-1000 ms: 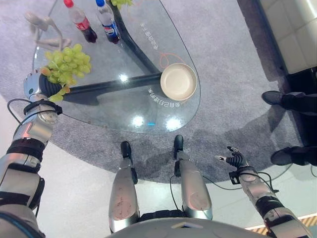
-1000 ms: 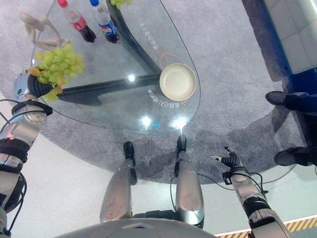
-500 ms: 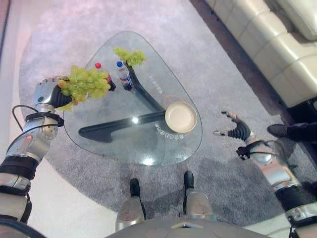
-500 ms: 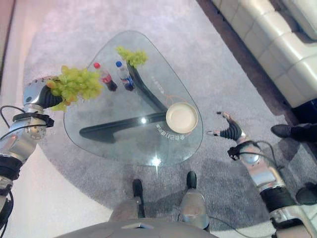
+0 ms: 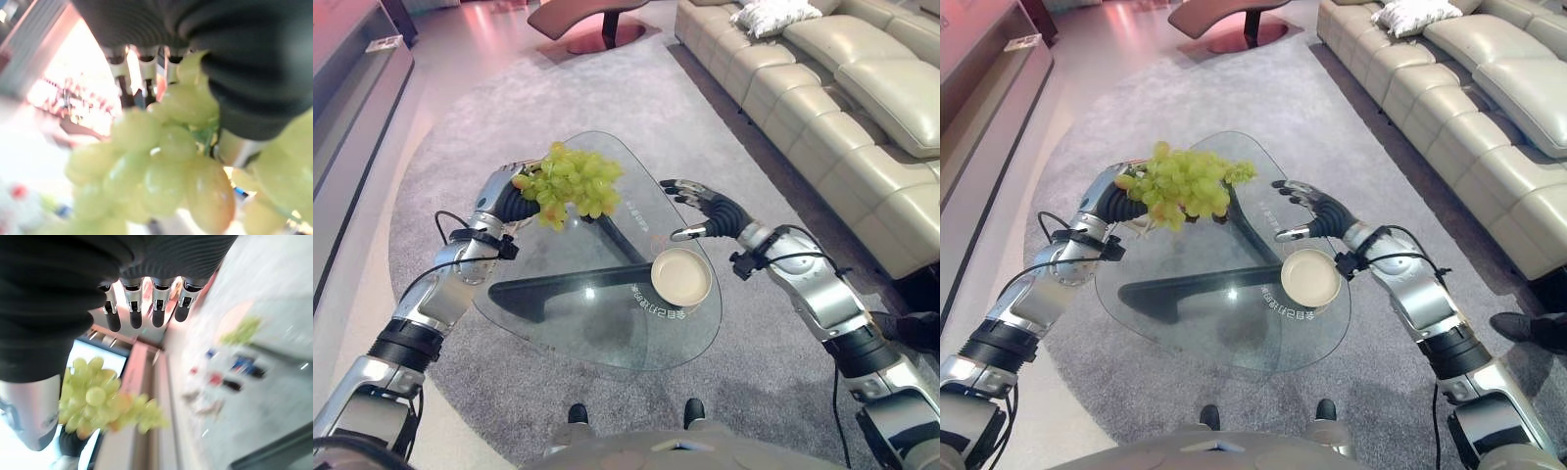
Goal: Pick up fruits into the plate
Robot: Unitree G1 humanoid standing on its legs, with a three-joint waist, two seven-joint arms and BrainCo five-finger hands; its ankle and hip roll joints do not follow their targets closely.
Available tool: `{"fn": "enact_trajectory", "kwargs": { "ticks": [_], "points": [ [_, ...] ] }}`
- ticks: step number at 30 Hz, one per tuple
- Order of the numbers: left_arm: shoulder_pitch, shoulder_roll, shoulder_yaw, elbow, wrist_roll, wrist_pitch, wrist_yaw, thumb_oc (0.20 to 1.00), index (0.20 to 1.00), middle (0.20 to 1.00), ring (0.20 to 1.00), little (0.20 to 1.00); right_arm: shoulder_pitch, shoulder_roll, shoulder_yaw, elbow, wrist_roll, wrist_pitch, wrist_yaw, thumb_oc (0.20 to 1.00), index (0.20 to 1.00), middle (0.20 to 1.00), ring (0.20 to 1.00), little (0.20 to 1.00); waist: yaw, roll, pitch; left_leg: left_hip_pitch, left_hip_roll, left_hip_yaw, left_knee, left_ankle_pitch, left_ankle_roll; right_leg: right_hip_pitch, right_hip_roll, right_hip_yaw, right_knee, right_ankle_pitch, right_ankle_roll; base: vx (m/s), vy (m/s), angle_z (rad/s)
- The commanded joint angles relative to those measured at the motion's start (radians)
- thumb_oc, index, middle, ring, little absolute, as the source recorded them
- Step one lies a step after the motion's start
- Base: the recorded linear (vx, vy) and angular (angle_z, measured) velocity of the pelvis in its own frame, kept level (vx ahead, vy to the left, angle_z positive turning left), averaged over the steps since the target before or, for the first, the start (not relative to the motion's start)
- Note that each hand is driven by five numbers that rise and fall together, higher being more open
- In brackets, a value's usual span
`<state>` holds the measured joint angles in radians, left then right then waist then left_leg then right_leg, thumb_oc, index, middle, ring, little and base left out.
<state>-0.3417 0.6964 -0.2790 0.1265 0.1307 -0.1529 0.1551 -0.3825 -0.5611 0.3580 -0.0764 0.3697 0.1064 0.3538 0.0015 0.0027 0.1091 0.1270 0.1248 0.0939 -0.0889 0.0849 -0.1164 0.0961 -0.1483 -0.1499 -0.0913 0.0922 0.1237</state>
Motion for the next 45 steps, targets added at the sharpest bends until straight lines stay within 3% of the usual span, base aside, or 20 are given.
{"fn": "enact_trajectory", "kwargs": {
  "ticks": [1, 4, 15, 21, 29, 38, 45],
  "points": [
    [-0.036, -0.002, 0.031, -0.039, -0.185, -0.035, -0.025, 0.200, 0.200, 0.200, 0.200, 0.200, -0.033, 0.023, 0.018, -0.034, 0.138, 0.005, 0.044, 1.000, 1.000, 1.000, 1.000, 1.000, 0.007, -0.023, -0.035, -0.033, -0.038, -0.005, 0.078, -0.142, 0.034, 0.014, -0.005, -0.031, 0.106, -0.139, 0.004, 0.00, 0.000, 0.00],
    [-0.025, -0.069, 0.003, -0.088, -0.236, -0.049, -0.074, 0.200, 0.200, 0.200, 0.200, 0.200, -0.040, 0.068, 0.058, -0.068, 0.159, 0.006, 0.037, 1.000, 1.000, 1.000, 1.000, 1.000, 0.011, -0.027, -0.038, -0.029, -0.034, -0.001, 0.082, -0.146, 0.035, 0.018, -0.008, -0.032, 0.103, -0.136, 0.007, 0.00, -0.011, 0.00],
    [0.003, -0.107, -0.026, -0.144, -0.341, -0.087, -0.165, 0.200, 0.200, 0.200, 0.200, 0.200, -0.043, 0.093, 0.082, -0.126, 0.206, 0.009, 0.002, 1.000, 1.000, 1.000, 1.000, 1.000, 0.008, -0.027, -0.035, -0.014, -0.031, 0.015, 0.081, -0.151, 0.038, 0.027, -0.016, -0.025, 0.088, -0.124, 0.013, 0.00, 0.000, 0.00],
    [0.032, -0.132, -0.038, -0.156, -0.329, -0.118, -0.168, 0.200, 0.200, 0.200, 0.200, 0.200, -0.024, 0.103, 0.072, -0.149, 0.220, -0.007, -0.017, 1.000, 1.000, 1.000, 1.000, 1.000, 0.008, -0.028, -0.032, -0.013, -0.031, 0.020, 0.079, -0.153, 0.039, 0.025, -0.021, -0.027, 0.080, -0.115, 0.017, 0.00, 0.000, 0.00],
    [0.034, -0.113, -0.075, -0.141, -0.136, -0.158, -0.122, 0.200, 0.200, 0.200, 0.200, 0.200, -0.026, 0.109, 0.079, -0.161, 0.243, -0.025, -0.076, 1.000, 1.000, 1.000, 1.000, 1.000, 0.007, -0.028, -0.025, -0.013, -0.033, 0.022, 0.076, -0.156, 0.042, 0.022, -0.024, -0.024, 0.075, -0.111, 0.021, 0.00, 0.000, 0.00],
    [-0.011, -0.036, -0.144, -0.093, 0.192, -0.234, 0.046, 0.200, 0.200, 0.200, 0.200, 0.200, -0.045, 0.121, 0.086, -0.150, 0.270, -0.021, -0.157, 1.000, 1.000, 1.000, 1.000, 1.000, -0.002, -0.024, -0.025, -0.017, -0.030, 0.031, 0.068, -0.145, 0.042, 0.014, -0.028, -0.023, 0.068, -0.100, 0.024, -0.01, 0.005, -0.01],
    [-0.047, -0.002, -0.213, -0.097, 0.354, -0.236, 0.110, 0.200, 0.200, 0.200, 0.200, 0.200, -0.061, 0.121, 0.104, -0.161, 0.311, 0.017, -0.177, 1.000, 1.000, 1.000, 1.000, 1.000, -0.009, -0.024, -0.026, -0.021, -0.031, 0.025, 0.069, -0.145, 0.044, 0.010, -0.023, -0.011, 0.071, -0.105, 0.024, -0.01, 0.001, 0.00]
  ]
}}
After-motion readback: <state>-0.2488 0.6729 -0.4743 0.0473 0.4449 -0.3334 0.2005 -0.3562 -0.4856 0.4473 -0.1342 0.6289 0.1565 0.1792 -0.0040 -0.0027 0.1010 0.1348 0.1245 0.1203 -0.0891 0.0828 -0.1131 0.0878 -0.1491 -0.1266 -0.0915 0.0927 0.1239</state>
